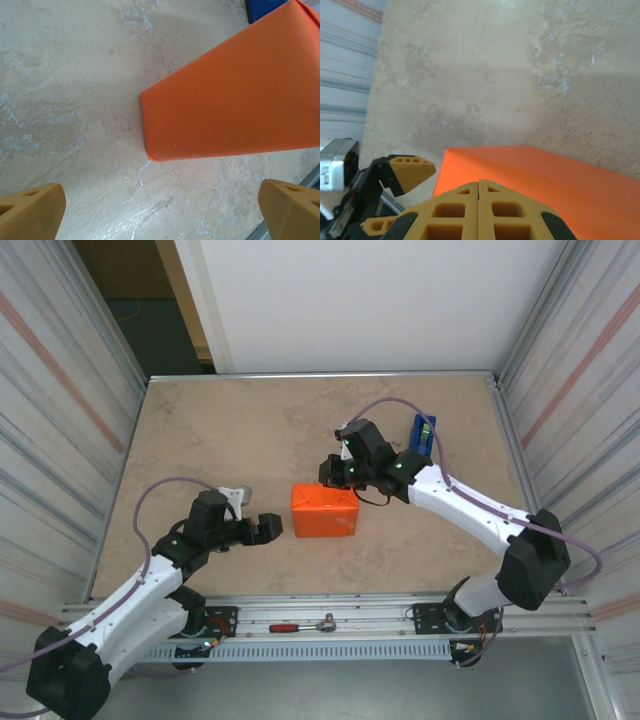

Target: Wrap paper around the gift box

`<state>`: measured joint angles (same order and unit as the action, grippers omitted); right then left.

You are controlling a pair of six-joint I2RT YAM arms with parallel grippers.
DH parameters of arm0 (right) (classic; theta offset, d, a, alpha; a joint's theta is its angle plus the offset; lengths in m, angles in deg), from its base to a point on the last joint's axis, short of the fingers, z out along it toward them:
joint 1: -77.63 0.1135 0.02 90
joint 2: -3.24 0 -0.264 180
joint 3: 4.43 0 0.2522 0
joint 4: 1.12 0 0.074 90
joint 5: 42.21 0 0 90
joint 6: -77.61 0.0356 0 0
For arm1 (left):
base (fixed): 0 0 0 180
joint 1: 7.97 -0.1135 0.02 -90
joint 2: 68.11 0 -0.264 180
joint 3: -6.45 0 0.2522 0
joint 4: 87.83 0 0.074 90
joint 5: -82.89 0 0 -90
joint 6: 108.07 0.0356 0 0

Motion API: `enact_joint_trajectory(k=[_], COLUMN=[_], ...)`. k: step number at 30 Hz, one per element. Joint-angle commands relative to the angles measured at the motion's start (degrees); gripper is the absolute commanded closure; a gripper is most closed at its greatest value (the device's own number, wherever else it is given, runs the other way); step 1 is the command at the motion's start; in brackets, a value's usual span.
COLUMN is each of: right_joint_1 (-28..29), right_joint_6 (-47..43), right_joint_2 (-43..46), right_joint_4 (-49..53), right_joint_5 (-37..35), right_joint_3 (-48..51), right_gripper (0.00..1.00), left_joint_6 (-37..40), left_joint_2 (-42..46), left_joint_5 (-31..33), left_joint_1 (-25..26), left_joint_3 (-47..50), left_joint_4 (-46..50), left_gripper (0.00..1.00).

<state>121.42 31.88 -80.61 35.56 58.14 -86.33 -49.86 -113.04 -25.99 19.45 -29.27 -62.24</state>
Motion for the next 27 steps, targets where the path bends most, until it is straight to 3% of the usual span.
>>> enact_joint_trajectory(k=[1, 17, 27], right_joint_1=[-0.7, -1.7, -2.0], right_joint_6=[-0.9, 0.7, -4.9], right_joint_2=[-1.5, -3.5, -1.6], right_joint_4=[-0.2, -1.8, 3.2], right_joint_5=[0.4, 2.3, -0.8], right_joint_3=[-1.2, 4.1, -0.8], right_gripper=[0.94, 1.0, 1.0], left_joint_6=[-0.4, -0.4, 0.2], left_joint_2=[-0.2, -1.4, -3.2], left_joint_5=[-0.6, -0.7, -1.0], left_joint_1=[0.3, 0.8, 0.8], left_joint_3=[0.4, 0.6, -0.8], left_joint_4=[-1.7, -3.2, -3.5], left_gripper=[0.01, 0.01, 0.01])
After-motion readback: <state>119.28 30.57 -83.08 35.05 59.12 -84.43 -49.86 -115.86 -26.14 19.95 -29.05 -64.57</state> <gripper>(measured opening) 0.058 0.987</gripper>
